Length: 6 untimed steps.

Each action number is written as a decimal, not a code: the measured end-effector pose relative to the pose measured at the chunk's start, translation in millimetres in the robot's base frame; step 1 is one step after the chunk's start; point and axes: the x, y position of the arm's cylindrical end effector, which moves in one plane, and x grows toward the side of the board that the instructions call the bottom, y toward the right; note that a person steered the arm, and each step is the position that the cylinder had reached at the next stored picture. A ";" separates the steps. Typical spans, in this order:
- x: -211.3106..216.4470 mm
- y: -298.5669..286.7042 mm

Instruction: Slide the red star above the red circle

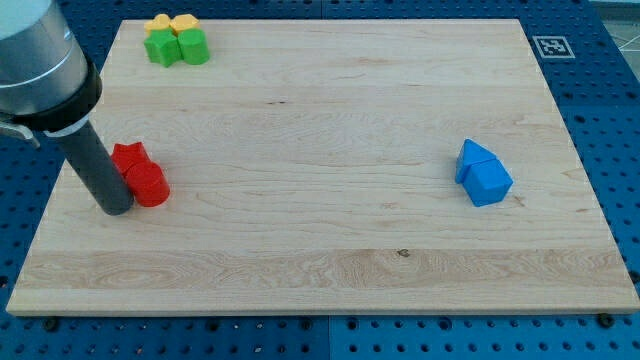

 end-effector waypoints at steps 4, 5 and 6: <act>-31.7 -32.6; -38.2 -25.2; -40.4 -9.3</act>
